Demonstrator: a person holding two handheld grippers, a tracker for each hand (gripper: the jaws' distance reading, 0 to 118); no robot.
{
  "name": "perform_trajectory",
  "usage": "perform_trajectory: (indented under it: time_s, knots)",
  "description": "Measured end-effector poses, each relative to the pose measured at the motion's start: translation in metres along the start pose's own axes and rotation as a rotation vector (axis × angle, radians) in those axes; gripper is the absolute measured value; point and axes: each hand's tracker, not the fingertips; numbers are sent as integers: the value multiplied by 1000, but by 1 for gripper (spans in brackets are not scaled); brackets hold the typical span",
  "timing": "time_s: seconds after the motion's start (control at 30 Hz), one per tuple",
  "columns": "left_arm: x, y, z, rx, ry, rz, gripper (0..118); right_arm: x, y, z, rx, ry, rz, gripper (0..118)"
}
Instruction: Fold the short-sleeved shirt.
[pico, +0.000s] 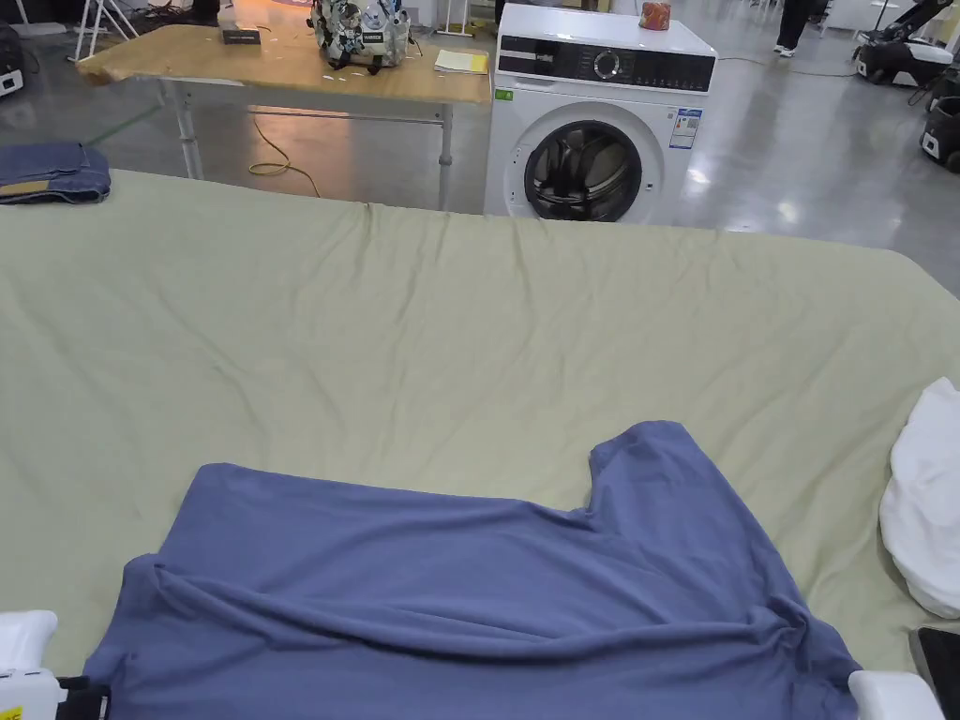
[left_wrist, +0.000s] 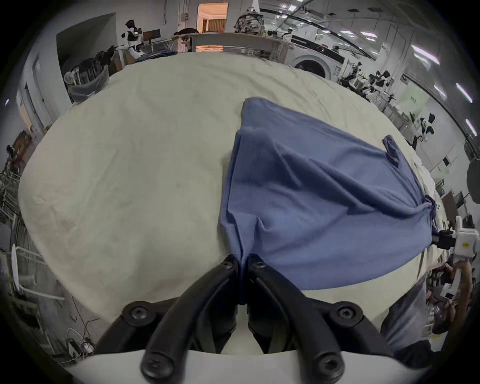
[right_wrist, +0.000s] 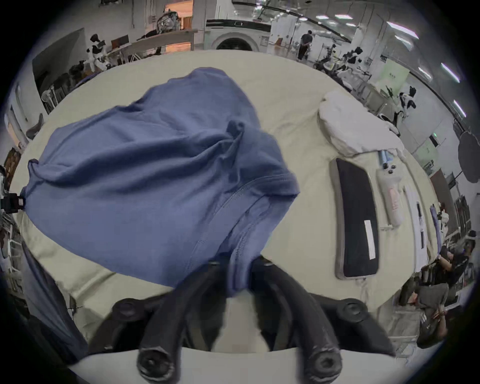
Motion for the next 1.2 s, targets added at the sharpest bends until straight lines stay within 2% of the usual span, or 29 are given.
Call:
perform_trajectory:
  time_s: [0.03, 0.07, 0.1, 0.13, 0.17, 0.3, 0.33, 0.37, 0.4, 0.43, 0.47, 0.5, 0.53, 0.57, 0.63, 0.77, 0.9, 1.2]
  knots:
    - [1, 2, 7, 17, 0, 6, 3, 0, 5, 7, 19, -34, -13, 44]
    - [3, 6, 12, 40, -2, 11, 8, 1, 10, 14, 47, -52, -29, 62]
    - [5, 10, 17, 70, -3, 20, 17, 1, 15, 20, 78, -60, -39, 70]
    - [8, 15, 21, 103, -2, 19, 32, 0, 19, 32, 132, -54, -51, 70]
    - [12, 21, 28, 141, -11, 9, 38, -2, 26, 39, 174, -45, -62, 70]
    - [33, 42, 43, 272, -45, -22, 42, -27, 51, 69, 362, -7, -87, 70]
    - [41, 47, 45, 314, -34, -35, 42, -36, 56, 73, 431, -6, -97, 68]
    - [48, 51, 47, 361, -24, -44, 42, -43, 60, 73, 486, 10, -89, 61]
    - [54, 55, 49, 397, -15, -52, 42, -49, 63, 72, 538, 32, -88, 48]
    - [60, 58, 49, 427, -14, -64, 40, -59, 69, 74, 579, 51, -80, 25]
    - [67, 61, 50, 461, -15, -72, 34, -69, 74, 75, 608, 54, -87, 19]
    - [74, 64, 51, 485, -8, -79, 22, -79, 80, 75, 631, 51, -88, 19]
    - [80, 66, 52, 515, 5, -87, 4, -88, 82, 79, 656, 60, -93, 10]
    - [86, 67, 52, 552, 31, -91, 0, -96, 86, 79, 680, 90, -99, 0]
    - [93, 69, 52, 624, 45, -99, 0, -110, 92, 78, 729, 93, -121, 0]
    - [94, 88, 41, 633, 58, -112, 0, -135, 104, 76, 759, 104, -108, 0]
    - [82, 116, 27, 606, 78, -121, 0, -144, 114, 73, 762, 111, -102, 0]
    - [8, 223, -60, 120, -68, 17, 0, -135, 130, 48, 679, 111, -77, 0]
